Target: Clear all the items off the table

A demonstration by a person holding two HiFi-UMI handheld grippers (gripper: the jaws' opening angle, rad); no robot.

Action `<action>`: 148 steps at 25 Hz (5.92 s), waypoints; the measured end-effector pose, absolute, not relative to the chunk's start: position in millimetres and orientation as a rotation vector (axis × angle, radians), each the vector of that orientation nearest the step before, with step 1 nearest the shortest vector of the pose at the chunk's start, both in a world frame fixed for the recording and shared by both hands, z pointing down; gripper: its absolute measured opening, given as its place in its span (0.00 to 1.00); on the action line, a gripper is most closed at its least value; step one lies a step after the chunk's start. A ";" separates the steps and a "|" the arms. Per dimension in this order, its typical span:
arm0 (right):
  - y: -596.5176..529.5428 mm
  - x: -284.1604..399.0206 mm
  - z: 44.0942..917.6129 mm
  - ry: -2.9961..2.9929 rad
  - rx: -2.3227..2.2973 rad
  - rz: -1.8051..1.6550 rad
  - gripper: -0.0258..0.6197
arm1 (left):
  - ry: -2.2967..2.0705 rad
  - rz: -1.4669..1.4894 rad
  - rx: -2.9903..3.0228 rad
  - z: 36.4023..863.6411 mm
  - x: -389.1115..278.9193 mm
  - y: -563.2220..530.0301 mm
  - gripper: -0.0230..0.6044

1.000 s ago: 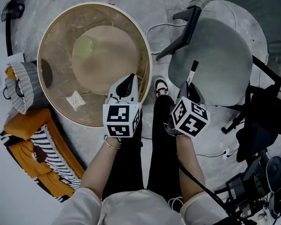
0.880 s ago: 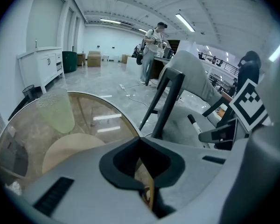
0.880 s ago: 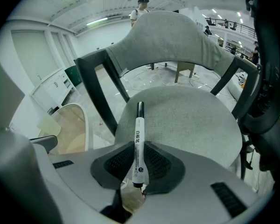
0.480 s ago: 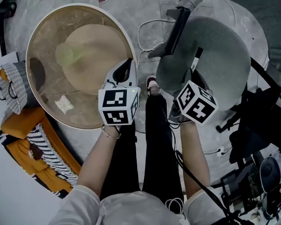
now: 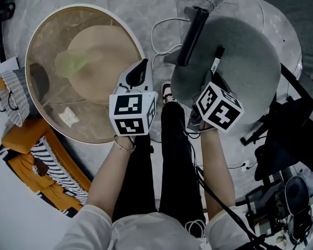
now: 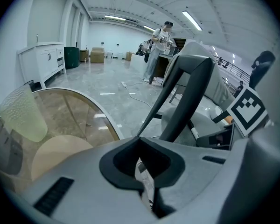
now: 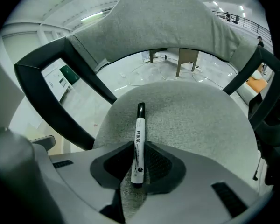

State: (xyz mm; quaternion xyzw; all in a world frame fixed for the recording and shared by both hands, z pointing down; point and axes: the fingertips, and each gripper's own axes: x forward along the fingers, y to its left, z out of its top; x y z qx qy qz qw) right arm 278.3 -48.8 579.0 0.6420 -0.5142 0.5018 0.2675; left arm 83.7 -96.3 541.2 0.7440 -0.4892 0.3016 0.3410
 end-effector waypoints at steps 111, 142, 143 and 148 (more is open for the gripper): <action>-156.3 -115.0 487.2 -1.969 1.127 0.783 0.22 | -1.749 0.409 1.459 508.1 -276.3 -21.9 0.05; -100.7 1.3 469.7 -1.863 1.359 0.907 0.11 | -1.590 0.522 1.691 493.0 -173.9 -27.4 0.05; -95.0 12.3 468.8 -1.851 1.379 0.920 0.11 | -1.573 0.533 1.708 492.8 -163.3 -26.8 0.05; -65.0 74.1 465.2 -1.771 1.520 0.994 0.11 | -1.453 0.591 1.827 488.8 -102.6 -25.5 0.05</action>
